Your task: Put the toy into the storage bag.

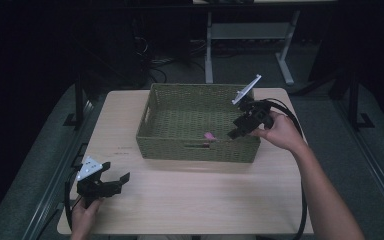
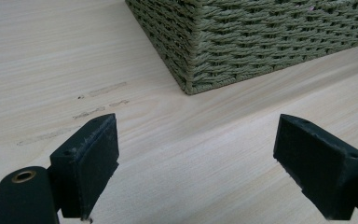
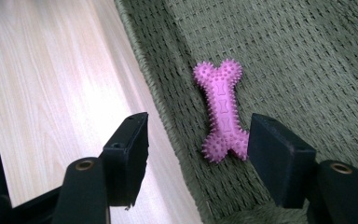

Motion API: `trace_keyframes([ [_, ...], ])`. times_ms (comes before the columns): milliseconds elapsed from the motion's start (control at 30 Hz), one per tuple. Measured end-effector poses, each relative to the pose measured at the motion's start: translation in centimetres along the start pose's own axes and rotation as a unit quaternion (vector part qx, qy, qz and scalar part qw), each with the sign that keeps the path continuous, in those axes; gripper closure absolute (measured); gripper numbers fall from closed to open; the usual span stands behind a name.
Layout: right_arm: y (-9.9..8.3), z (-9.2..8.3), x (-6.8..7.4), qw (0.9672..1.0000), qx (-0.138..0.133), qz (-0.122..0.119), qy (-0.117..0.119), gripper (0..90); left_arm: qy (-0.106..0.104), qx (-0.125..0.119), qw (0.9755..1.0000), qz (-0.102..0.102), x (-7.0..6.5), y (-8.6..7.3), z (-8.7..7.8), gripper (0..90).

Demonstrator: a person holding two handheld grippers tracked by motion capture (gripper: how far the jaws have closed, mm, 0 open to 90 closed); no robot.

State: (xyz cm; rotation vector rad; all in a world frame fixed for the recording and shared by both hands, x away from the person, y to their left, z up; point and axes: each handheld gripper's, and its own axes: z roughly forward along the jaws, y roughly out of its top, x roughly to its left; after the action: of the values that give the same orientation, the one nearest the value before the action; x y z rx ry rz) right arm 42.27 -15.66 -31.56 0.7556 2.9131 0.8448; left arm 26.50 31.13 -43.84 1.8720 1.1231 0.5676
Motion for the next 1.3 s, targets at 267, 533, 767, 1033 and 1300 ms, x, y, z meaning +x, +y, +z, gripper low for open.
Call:
trace_keyframes([
  [267,-0.6,-0.3,0.9,1.0000,-0.003,-0.005,0.000,36.8,0.000,0.000,1.0000,0.001,0.0,0.0,0.0,13.4],
  [533,-1.9,-0.5,1.7,1.0000,-0.007,-0.005,0.002,36.4,0.001,0.001,1.0000,0.001,0.0,0.0,0.0,13.4],
  [767,-3.1,-0.7,2.2,0.9999,-0.010,0.000,0.002,35.2,0.000,0.002,1.0000,0.001,-0.1,0.0,0.0,13.4],
  [1033,-4.4,-0.5,2.7,0.9999,-0.015,0.004,0.005,33.5,0.001,0.002,1.0000,0.002,-0.1,-0.1,0.0,13.4],
  [1300,-5.9,-0.4,3.2,0.9996,-0.026,0.003,0.003,32.1,0.001,0.003,1.0000,0.003,-0.1,-0.1,0.0,13.4],
])
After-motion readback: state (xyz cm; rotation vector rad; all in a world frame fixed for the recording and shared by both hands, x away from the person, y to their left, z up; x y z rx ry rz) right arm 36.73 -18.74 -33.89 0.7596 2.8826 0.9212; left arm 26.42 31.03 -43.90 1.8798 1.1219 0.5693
